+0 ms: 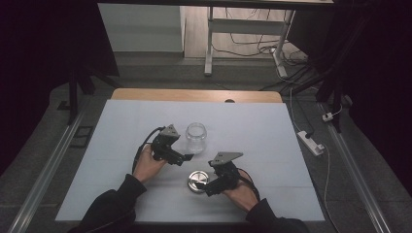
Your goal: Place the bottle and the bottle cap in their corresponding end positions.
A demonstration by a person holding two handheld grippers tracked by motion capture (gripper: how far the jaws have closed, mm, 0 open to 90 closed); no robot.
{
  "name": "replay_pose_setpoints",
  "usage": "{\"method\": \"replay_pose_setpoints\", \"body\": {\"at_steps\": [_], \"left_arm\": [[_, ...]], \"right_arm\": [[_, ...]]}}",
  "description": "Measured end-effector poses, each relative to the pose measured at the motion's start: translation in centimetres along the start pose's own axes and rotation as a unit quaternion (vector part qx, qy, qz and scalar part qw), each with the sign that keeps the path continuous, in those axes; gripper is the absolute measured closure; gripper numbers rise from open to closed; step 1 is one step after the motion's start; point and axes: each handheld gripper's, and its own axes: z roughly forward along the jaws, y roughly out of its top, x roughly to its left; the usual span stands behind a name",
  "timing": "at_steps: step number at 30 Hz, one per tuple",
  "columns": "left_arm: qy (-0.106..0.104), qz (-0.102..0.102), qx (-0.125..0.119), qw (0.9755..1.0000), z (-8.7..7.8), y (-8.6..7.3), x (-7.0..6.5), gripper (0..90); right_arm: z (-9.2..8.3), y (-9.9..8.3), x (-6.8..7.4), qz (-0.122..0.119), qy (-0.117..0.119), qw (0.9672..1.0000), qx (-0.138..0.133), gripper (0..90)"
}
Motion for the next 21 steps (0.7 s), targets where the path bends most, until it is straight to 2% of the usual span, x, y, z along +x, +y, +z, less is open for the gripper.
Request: {"method": "replay_pose_setpoints", "body": {"at_steps": [10, 21], "left_arm": [[-0.006, 0.010, 0.006, 0.9999, -1.4, -0.9, -1.3, 0.0], [-0.019, 0.011, 0.007, 0.9997, -2.4, -2.0, -2.4, 0.0]], "right_arm": [[-0.8, -0.1, -0.5, 0.007, -0.013, 0.9999, -0.006, 0.0], [-1.4, -0.3, -1.1, 0.007, -0.026, 0.9996, -0.010, 0.0]]}}
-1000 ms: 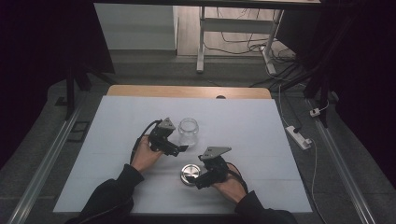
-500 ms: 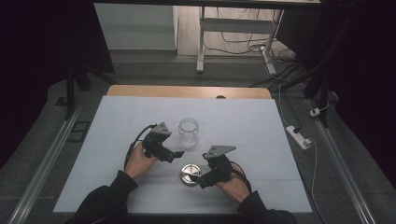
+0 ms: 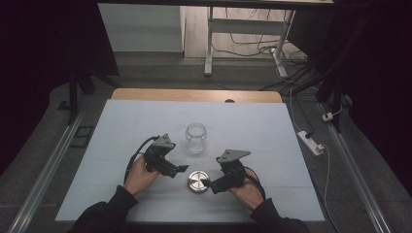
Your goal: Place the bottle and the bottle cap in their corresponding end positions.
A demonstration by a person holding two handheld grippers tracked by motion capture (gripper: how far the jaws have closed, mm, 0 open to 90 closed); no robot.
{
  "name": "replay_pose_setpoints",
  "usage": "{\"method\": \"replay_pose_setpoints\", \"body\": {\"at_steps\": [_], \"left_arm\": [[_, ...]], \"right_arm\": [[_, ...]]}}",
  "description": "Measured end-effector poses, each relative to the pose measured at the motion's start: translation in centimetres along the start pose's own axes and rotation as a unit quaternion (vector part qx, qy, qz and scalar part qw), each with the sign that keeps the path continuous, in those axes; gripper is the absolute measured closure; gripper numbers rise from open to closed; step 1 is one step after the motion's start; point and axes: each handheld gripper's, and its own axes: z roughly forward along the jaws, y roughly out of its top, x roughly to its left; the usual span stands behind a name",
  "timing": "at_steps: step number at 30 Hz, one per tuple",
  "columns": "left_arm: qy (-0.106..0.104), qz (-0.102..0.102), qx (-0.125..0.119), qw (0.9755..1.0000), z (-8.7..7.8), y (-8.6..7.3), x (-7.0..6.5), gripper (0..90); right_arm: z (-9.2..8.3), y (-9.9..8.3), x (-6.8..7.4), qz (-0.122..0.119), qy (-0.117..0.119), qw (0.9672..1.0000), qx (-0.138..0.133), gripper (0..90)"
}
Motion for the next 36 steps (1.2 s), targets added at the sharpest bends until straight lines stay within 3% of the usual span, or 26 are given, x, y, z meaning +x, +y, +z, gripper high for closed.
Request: {"method": "replay_pose_setpoints", "body": {"at_steps": [15, 36], "left_arm": [[-0.004, -0.017, -0.013, 0.9998, -2.2, -1.5, -1.2, 0.0], [0.026, -0.045, -0.026, 0.9983, -6.0, -4.8, -2.1, 0.0]], "right_arm": [[-1.1, -0.3, -0.4, -0.001, -0.007, 1.0000, 0.006, 0.0], [-3.4, -1.2, -0.8, -0.001, -0.032, 0.9995, 0.007, 0.0]]}}
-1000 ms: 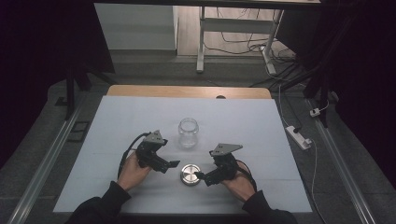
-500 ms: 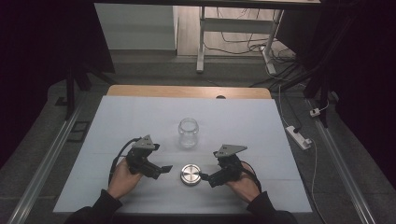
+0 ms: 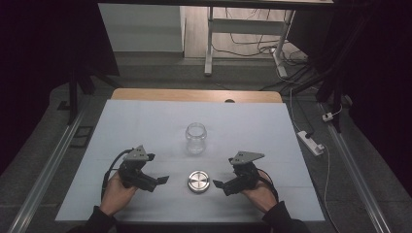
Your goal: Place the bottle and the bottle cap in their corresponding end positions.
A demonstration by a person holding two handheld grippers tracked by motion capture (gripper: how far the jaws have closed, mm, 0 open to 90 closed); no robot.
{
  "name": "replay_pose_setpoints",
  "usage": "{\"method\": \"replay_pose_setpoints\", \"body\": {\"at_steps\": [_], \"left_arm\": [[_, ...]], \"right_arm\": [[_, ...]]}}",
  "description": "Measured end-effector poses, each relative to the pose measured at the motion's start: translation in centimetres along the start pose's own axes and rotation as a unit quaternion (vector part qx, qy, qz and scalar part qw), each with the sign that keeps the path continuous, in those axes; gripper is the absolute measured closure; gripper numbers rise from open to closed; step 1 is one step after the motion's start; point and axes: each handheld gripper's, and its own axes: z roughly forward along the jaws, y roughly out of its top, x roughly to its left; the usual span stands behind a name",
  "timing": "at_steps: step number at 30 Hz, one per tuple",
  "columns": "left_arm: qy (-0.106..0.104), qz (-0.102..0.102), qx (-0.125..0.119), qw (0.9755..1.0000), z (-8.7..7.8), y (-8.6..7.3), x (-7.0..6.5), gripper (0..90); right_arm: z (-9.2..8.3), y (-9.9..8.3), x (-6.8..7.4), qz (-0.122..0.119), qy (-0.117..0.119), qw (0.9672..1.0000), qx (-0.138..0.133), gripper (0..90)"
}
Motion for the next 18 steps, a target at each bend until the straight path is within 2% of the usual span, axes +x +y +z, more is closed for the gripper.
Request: {"method": "replay_pose_setpoints", "body": {"at_steps": [18], "left_arm": [[0.033, -0.033, -0.005, 0.9989, -3.5, -3.4, -0.1, 0.0]], "right_arm": [[-3.0, -1.8, -0.9, 0.019, -0.030, 0.9994, 0.001, 0.0]]}}
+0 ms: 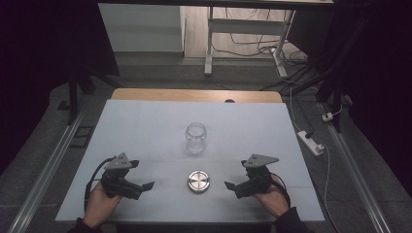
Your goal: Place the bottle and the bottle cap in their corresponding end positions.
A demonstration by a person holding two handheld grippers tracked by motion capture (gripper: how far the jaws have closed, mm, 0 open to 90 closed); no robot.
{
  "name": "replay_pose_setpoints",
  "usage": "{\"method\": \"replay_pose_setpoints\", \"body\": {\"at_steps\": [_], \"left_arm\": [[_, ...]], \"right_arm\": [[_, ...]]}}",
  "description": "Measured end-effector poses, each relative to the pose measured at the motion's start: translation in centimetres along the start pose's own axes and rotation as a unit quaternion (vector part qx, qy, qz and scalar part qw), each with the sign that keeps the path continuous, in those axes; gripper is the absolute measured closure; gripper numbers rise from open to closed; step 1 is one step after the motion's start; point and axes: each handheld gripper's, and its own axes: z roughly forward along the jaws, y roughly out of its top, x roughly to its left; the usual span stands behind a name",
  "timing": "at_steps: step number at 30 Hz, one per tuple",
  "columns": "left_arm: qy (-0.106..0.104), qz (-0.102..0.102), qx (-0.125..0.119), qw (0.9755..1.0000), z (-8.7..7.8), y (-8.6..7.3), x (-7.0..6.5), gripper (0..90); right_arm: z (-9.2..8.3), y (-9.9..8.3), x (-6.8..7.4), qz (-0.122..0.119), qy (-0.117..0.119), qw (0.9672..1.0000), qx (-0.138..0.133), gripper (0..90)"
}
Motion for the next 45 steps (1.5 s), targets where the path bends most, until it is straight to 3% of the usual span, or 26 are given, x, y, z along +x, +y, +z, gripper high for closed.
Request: {"method": "replay_pose_setpoints", "body": {"at_steps": [16, 45], "left_arm": [[0.033, -0.038, -0.008, 0.9987, -3.6, -3.7, 0.5, 0.0], [0.068, -0.086, 0.002, 0.9939, -6.1, -8.0, 0.5, 0.0]], "right_arm": [[-2.9, -2.2, -1.2, 0.027, -0.036, 0.9990, 0.000, 0.0], [-7.4, -6.1, -2.5, 0.088, -0.083, 0.9926, 0.000, 0.0]]}}
